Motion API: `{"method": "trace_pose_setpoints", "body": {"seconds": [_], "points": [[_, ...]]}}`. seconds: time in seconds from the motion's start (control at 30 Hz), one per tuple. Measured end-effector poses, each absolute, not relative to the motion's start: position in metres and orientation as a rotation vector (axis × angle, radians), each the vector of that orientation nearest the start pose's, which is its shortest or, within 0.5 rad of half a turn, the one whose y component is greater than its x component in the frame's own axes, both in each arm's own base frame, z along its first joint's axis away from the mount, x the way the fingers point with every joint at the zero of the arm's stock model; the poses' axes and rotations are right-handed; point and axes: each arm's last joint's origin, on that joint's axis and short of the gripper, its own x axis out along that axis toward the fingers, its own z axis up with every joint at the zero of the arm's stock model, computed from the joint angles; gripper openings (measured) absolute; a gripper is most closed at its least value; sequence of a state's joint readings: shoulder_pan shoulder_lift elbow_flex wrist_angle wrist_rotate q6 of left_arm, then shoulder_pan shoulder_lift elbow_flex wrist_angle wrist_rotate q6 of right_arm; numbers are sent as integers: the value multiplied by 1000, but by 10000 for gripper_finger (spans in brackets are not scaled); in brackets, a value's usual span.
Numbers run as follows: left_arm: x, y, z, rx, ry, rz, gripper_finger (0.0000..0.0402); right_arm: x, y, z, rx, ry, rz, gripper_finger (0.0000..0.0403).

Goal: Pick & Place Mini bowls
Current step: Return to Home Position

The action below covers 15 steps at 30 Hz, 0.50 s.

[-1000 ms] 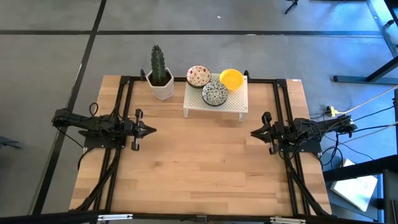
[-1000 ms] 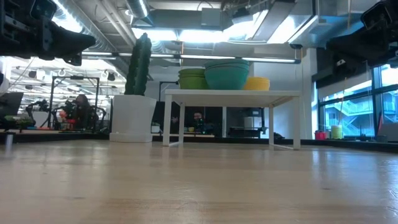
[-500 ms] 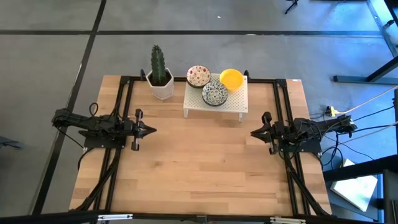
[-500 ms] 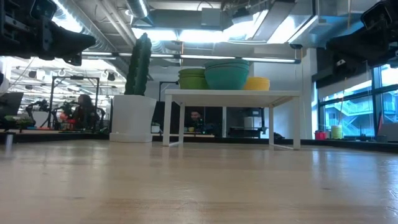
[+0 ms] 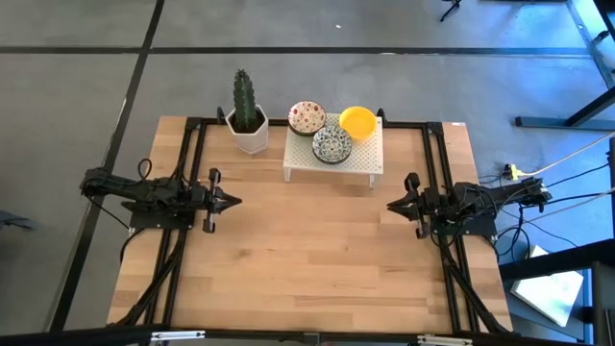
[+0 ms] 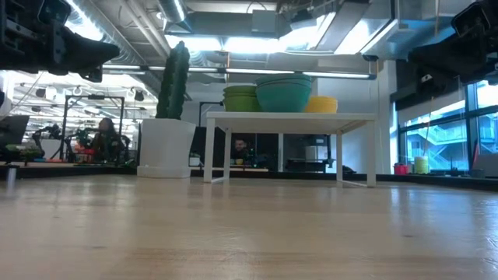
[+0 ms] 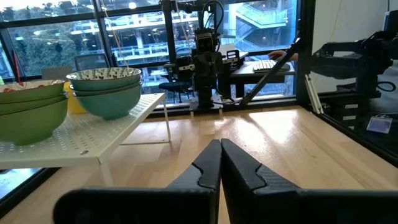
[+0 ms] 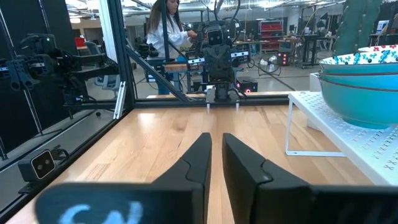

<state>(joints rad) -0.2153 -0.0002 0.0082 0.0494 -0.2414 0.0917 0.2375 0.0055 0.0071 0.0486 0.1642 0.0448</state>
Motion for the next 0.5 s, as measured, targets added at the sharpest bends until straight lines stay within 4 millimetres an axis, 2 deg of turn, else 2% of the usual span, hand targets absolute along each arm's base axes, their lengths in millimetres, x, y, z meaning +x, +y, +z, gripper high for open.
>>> {"method": "trace_pose_setpoints", "body": {"seconds": [0.5], "points": [[95,-14,171,79,-55,28,4,95,18,170,55,-48,74,42]]}}
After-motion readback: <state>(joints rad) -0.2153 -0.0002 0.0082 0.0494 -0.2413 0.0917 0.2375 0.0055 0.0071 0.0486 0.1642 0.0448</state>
